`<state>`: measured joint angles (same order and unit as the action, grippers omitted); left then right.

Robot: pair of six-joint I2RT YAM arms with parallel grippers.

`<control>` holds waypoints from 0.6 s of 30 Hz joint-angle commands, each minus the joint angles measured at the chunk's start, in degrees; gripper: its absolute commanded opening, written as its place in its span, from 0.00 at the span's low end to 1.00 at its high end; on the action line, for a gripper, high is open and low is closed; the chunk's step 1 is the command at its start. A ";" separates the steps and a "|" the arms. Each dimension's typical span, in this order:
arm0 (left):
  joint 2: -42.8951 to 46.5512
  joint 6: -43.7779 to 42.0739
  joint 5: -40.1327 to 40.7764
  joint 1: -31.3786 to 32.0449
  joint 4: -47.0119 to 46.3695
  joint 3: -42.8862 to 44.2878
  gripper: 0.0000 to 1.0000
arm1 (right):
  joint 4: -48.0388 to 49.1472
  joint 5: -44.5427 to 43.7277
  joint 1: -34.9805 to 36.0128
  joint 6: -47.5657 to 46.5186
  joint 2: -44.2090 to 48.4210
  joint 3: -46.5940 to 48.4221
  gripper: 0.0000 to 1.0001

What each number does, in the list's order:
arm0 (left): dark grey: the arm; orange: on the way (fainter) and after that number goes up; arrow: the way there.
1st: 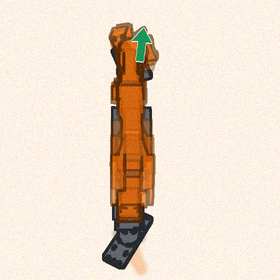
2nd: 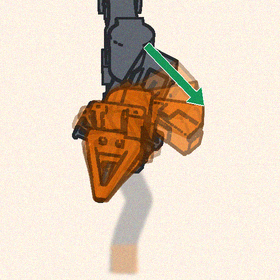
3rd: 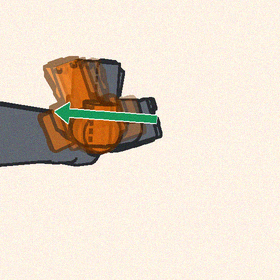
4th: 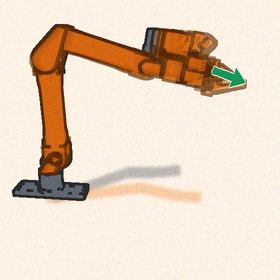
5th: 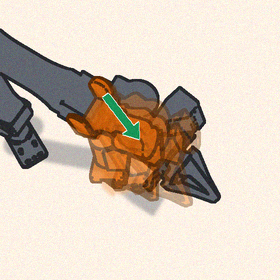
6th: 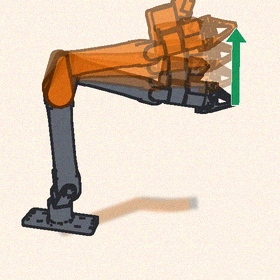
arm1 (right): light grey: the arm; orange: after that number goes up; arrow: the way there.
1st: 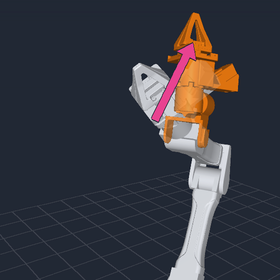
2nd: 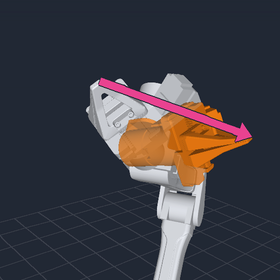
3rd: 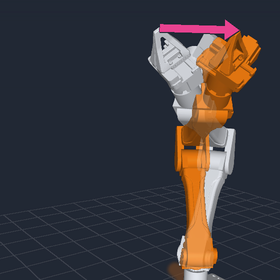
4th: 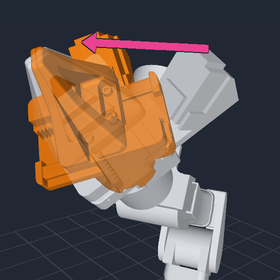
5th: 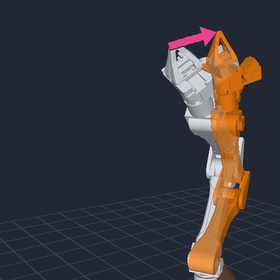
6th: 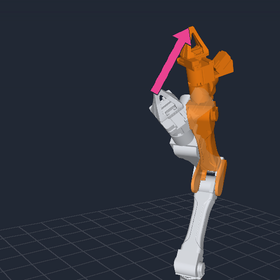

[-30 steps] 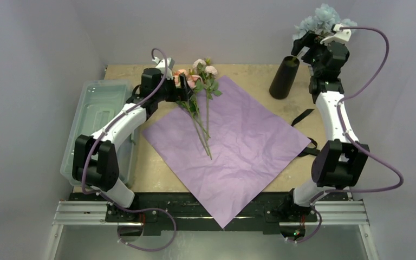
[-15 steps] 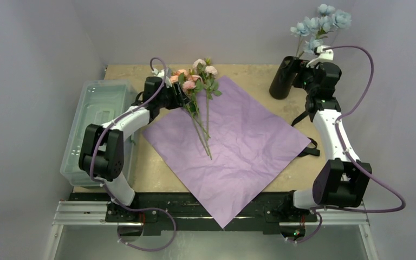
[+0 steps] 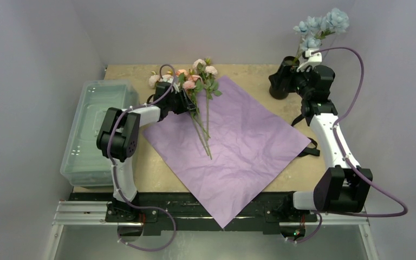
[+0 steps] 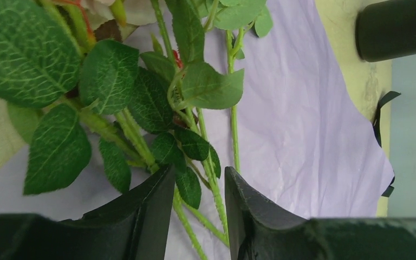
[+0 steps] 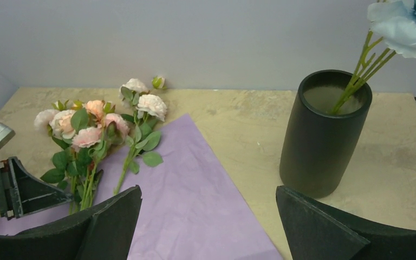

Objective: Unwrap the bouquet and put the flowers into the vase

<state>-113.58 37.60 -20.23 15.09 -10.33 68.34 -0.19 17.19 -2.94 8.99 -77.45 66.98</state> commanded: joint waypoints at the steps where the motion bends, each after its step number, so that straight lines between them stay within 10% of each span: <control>1: -2.43 2.80 -2.47 1.28 -6.03 3.56 0.37 | -1.51 2.29 0.64 -1.32 1.69 0.74 0.98; 18: -7.91 6.59 -5.92 1.65 -7.50 7.09 0.21 | -2.28 3.02 0.74 -0.96 -0.64 3.35 0.98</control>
<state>-122.04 42.11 -23.59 16.62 -14.48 73.58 -3.18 19.09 -2.50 8.32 -77.62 67.29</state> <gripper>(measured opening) 0.245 0.983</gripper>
